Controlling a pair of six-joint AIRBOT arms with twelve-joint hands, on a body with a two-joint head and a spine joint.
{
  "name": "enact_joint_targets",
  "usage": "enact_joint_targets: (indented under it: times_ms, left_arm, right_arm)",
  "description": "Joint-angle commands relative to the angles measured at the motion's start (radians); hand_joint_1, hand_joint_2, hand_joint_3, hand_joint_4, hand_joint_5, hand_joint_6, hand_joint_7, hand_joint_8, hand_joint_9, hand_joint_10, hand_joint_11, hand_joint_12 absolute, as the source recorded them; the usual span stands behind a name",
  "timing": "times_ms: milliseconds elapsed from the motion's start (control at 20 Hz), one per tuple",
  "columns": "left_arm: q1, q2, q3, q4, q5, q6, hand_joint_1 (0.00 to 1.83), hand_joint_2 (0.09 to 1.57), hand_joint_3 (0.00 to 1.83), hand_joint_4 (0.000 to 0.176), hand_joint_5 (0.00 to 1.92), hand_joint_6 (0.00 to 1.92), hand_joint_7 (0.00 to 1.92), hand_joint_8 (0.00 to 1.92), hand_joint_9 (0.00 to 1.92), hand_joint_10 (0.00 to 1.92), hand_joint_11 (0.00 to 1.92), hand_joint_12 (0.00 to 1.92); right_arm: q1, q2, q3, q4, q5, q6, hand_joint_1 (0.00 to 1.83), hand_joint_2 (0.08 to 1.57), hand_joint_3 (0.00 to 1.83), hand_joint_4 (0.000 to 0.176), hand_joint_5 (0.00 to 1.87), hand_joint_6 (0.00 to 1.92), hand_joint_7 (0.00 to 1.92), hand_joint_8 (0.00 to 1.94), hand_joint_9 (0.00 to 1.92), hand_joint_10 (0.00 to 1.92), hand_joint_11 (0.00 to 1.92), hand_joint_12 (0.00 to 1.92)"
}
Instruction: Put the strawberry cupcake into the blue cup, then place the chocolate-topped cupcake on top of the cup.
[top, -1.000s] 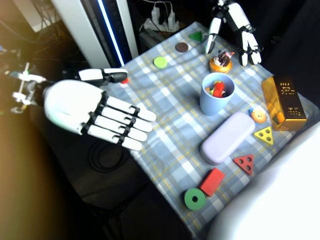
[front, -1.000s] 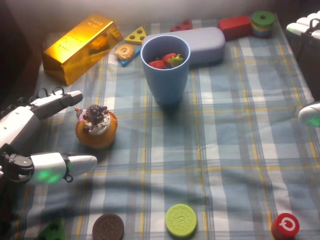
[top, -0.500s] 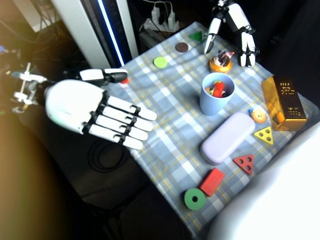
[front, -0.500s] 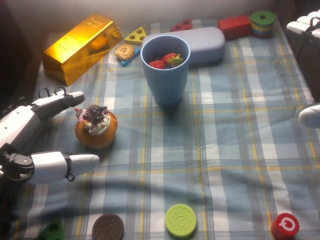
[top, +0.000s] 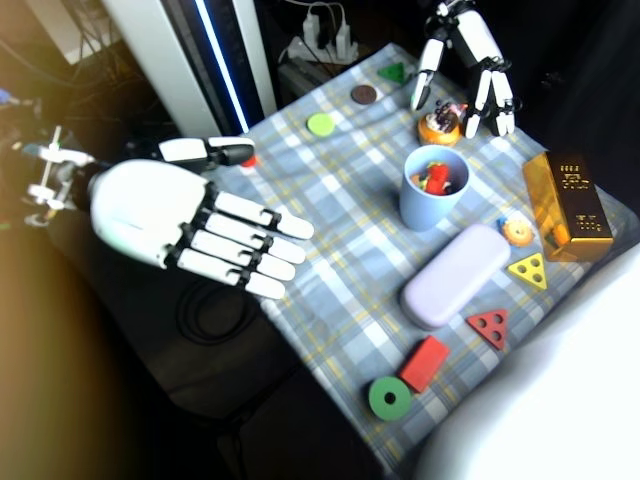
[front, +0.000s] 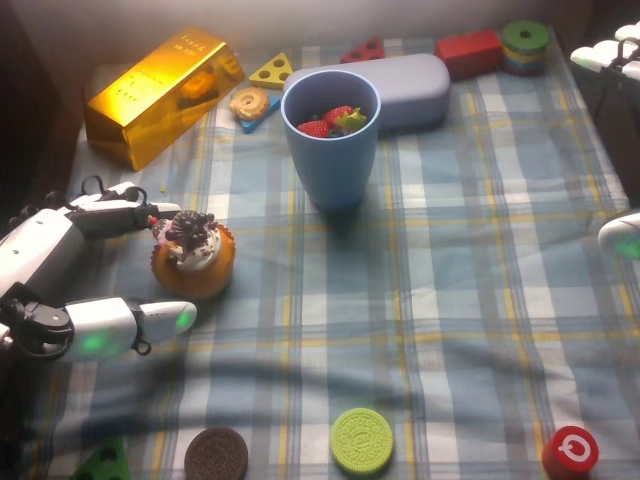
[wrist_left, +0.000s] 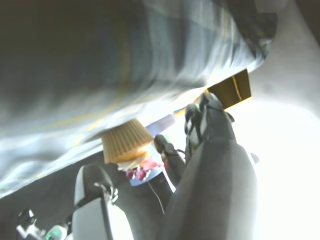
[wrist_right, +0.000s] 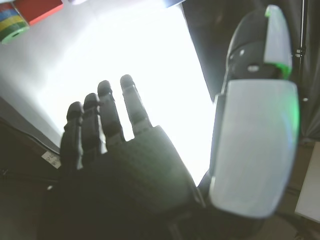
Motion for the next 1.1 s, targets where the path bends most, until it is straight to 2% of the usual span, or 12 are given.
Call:
enact_joint_targets:
  times_ms: [0,200,300,350,450,500,600,650,700,800,850,1050]
  left_arm:
    - [-0.008,0.001,0.001,0.026,-0.101,-0.006,1.0,0.84,0.0,0.085,0.78,0.02,0.31,0.01,0.33,0.01,0.16,0.1]
    - [-0.02,-0.016,0.025,0.02,-0.076,0.002,0.95,0.84,0.0,0.138,0.73,0.0,0.29,0.0,0.28,0.0,0.11,0.08]
    - [-0.026,-0.025,0.035,0.014,-0.062,0.02,0.92,0.8,0.0,0.089,0.69,0.0,0.31,0.01,0.3,0.01,0.16,0.1]
    - [-0.026,-0.025,0.035,0.014,-0.062,0.02,0.91,0.79,0.0,0.096,0.64,0.0,0.3,0.0,0.28,0.0,0.16,0.1]
    - [-0.118,-0.13,0.151,0.003,0.014,0.016,0.87,0.78,0.0,0.114,0.58,0.0,0.3,0.0,0.29,0.01,0.19,0.11]
    - [-0.14,-0.126,0.135,0.043,0.007,0.007,0.85,0.76,0.0,0.108,0.53,0.0,0.27,0.0,0.27,0.0,0.18,0.11]
    - [-0.154,-0.121,0.125,0.069,0.007,0.007,0.86,0.73,0.0,0.09,0.45,0.0,0.26,0.0,0.26,0.0,0.16,0.11]
    - [-0.158,-0.122,0.126,0.075,0.011,0.007,0.84,0.73,0.0,0.098,0.4,0.0,0.25,0.0,0.25,0.0,0.18,0.12]
    - [-0.161,-0.124,0.131,0.077,0.016,0.007,0.82,0.74,0.0,0.075,0.41,0.01,0.28,0.01,0.3,0.02,0.22,0.14]
    - [-0.162,-0.13,0.139,0.077,0.021,0.007,0.81,0.74,0.0,0.083,0.41,0.01,0.27,0.0,0.28,0.01,0.19,0.14]
    - [-0.162,-0.134,0.143,0.076,0.024,0.007,0.82,0.74,0.0,0.094,0.43,0.01,0.26,0.0,0.27,0.0,0.18,0.13]
    - [-0.162,-0.133,0.14,0.074,0.023,0.007,0.86,0.75,0.0,0.057,0.49,0.01,0.29,0.0,0.32,0.01,0.18,0.14]
  right_arm:
    - [0.009,-0.002,0.004,0.02,0.124,0.004,0.05,0.81,0.0,0.028,0.0,0.0,0.1,0.01,0.0,0.0,0.0,0.0]
    - [0.008,-0.005,0.004,0.019,0.126,0.004,0.05,0.82,0.0,0.024,0.0,0.0,0.09,0.0,0.0,0.0,0.0,0.0]
    - [0.006,-0.007,0.004,0.019,0.127,0.004,0.05,0.82,0.0,0.016,0.0,0.0,0.12,0.01,0.0,0.0,0.0,0.0]
    - [0.006,-0.007,0.004,0.019,0.127,0.004,0.05,0.83,0.01,0.008,0.0,0.0,0.12,0.01,0.0,0.0,0.0,0.0]
    - [-0.016,-0.038,0.014,0.022,0.146,0.03,0.05,0.83,0.0,0.015,0.0,0.0,0.12,0.01,0.0,0.0,0.0,0.0]
    - [-0.024,-0.046,0.021,0.022,0.146,0.042,0.05,0.83,0.0,0.031,0.0,0.0,0.1,0.0,0.0,0.0,0.0,0.0]
    - [-0.026,-0.046,0.023,0.023,0.146,0.047,0.05,0.84,0.0,0.02,0.0,0.0,0.12,0.01,0.0,0.0,0.0,0.0]
    - [-0.026,-0.046,0.023,0.023,0.146,0.048,0.05,0.84,0.0,0.013,0.0,0.0,0.13,0.01,0.0,0.0,0.0,0.0]
    - [-0.026,-0.048,0.024,0.023,0.146,0.048,0.03,0.84,0.0,0.013,0.0,0.0,0.14,0.01,0.01,0.0,0.0,0.0]
    - [-0.026,-0.049,0.025,0.023,0.146,0.049,0.03,0.82,0.0,0.048,0.0,0.0,0.11,0.0,0.0,0.0,0.0,0.0]
    - [-0.027,-0.05,0.025,0.023,0.146,0.049,0.02,0.83,0.0,0.039,0.0,0.0,0.11,0.0,0.0,0.0,0.0,0.0]
    - [-0.029,-0.05,0.025,0.023,0.146,0.052,0.05,0.84,0.0,0.02,0.0,0.0,0.11,0.01,0.0,0.0,0.0,0.0]
